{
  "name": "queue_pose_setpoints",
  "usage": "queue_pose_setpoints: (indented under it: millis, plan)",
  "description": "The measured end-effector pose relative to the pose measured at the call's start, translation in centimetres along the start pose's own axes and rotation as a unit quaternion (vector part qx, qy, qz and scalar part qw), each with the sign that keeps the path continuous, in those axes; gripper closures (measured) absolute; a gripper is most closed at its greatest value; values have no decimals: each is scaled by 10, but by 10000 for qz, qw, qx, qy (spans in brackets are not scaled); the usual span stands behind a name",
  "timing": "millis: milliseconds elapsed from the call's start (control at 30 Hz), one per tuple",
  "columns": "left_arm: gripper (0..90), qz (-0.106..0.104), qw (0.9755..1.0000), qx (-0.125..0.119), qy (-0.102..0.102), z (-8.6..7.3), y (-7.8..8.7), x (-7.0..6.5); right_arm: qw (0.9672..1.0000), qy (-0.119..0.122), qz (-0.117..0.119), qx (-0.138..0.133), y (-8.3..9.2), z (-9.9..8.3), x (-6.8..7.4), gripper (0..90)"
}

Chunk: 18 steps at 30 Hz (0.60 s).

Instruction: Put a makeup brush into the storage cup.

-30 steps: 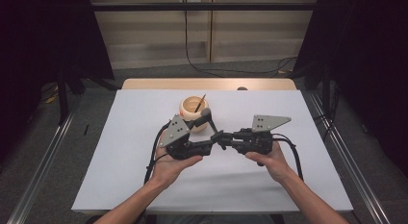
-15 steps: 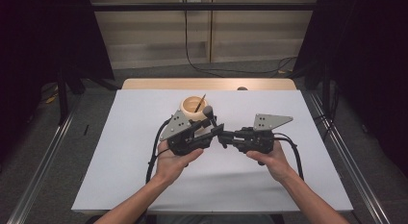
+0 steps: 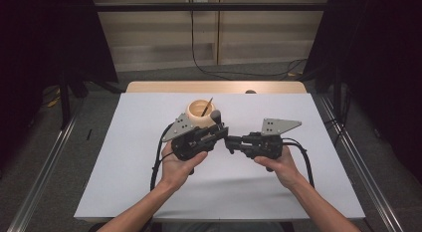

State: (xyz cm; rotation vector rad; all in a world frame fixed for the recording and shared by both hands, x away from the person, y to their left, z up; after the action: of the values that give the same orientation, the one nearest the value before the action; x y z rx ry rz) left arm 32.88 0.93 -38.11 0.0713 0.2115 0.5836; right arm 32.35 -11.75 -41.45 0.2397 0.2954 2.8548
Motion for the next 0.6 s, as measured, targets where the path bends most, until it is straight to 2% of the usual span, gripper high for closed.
queue_pose_setpoints:
  millis: [133, 200, 367, 500, 600]
  plan:
    - [771, -80, 10000, 22, -38, -1, 0, -3, 10000, -18, 36, -4, -2, -2, 1, 799]
    - [775, -52, 9999, 69, -136, -2, -1, -3, 10000, -45, 29, -3, -3, -4, 0, 794]
    - [776, -76, 9998, 77, -176, -1, -1, -4, 10000, -40, 19, 6, -2, -5, -1, 787]
    - [777, -46, 9997, 63, -211, 0, -2, -5, 10000, -61, -24, -35, -1, -4, -2, 756]
    - [777, -59, 9997, 84, -209, 0, -2, -5, 9999, -64, -91, -44, 0, -4, -3, 700]
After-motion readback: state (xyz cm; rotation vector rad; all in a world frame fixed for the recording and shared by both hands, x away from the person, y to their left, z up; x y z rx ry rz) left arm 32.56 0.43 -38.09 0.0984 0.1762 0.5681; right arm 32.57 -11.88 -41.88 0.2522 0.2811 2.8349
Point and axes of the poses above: each handheld gripper's, and its own axes: y roughly backward along the jaws, z roughly out of its top, x roughly to its left, the point moved 7 cm from there along -y, roughly forward along the jaws, and after that the axes turned 7 degrees about z, right-handed, at the moved point
